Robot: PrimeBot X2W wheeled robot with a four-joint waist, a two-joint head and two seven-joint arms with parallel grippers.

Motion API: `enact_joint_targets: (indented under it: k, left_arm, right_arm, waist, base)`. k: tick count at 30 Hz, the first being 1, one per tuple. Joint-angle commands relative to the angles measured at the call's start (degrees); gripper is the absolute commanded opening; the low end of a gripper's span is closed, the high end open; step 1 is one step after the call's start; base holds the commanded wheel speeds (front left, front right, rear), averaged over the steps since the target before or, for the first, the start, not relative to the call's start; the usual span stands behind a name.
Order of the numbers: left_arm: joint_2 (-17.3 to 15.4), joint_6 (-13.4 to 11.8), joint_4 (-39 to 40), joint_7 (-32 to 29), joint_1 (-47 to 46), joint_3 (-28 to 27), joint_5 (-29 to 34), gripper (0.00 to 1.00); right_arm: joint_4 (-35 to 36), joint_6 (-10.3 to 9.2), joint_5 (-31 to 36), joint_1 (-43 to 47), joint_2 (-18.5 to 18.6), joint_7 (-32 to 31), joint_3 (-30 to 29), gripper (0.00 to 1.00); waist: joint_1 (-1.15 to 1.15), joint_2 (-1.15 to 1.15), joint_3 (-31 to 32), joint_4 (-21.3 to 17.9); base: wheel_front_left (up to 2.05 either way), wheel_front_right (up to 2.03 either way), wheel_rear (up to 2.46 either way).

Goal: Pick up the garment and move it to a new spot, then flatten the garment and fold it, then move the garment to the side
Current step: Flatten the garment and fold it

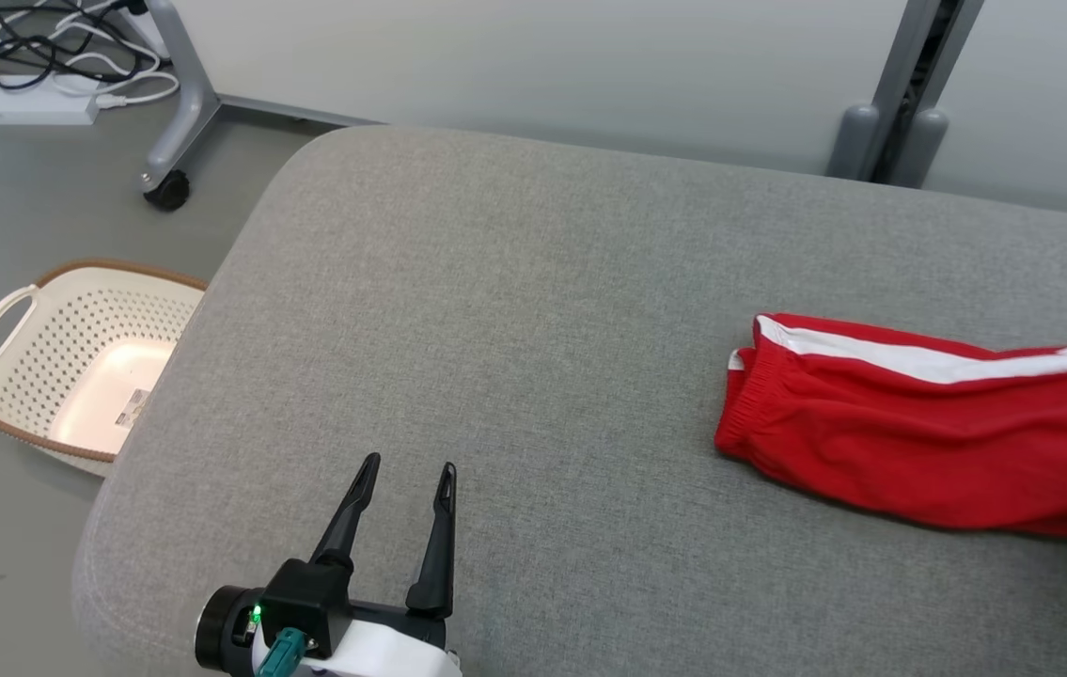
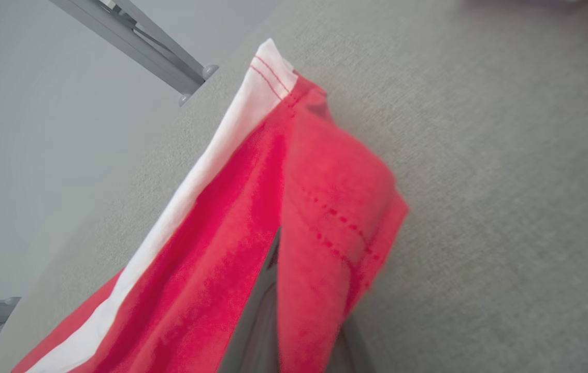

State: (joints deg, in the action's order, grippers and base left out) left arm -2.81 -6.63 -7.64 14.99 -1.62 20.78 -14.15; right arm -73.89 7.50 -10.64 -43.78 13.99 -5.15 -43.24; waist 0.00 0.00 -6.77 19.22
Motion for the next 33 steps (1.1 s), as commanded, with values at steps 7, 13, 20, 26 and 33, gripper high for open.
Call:
enact_joint_targets:
  k: [7,13,20,26,33]
  left_arm:
    - [-0.2,0.7,0.0,0.2,1.1,-0.6,1.1,1.00]
    - [-0.2,1.3,-0.2,0.2,2.1,-1.3,1.9,1.00]
    - [-0.2,1.5,-0.5,0.2,2.6,-1.8,2.7,1.00]
    - [-0.2,1.8,-0.8,0.2,3.6,-2.0,3.1,1.00]
    - [-0.2,1.7,-0.4,0.2,3.6,-2.3,2.2,1.00]
  right_arm:
    - [0.1,-0.02,2.3,4.1,1.4,2.9,-3.0,0.00]
    - [0.8,-0.02,4.5,3.3,0.1,5.5,-1.8,0.00]
    - [2.2,-0.02,5.6,2.0,-3.2,7.3,1.9,0.00]
    - [4.1,-0.02,5.1,1.5,-6.6,8.0,7.6,0.00]
    - [7.3,-0.01,3.1,1.5,-9.5,7.6,15.8,0.00]
  waist:
    - [0.00,0.00,2.3,-1.3]
    - [0.00,0.00,3.4,-2.6]
    - [0.00,0.00,5.2,-3.7]
    - [0.00,0.00,6.7,-4.4]
    - [0.00,0.00,6.7,-3.9]
  base:
    - [0.00,0.00,0.00]
    - [0.00,0.00,0.00]
    - [0.00,0.00,0.00]
    - [0.00,0.00,0.00]
    - [0.00,0.00,0.00]
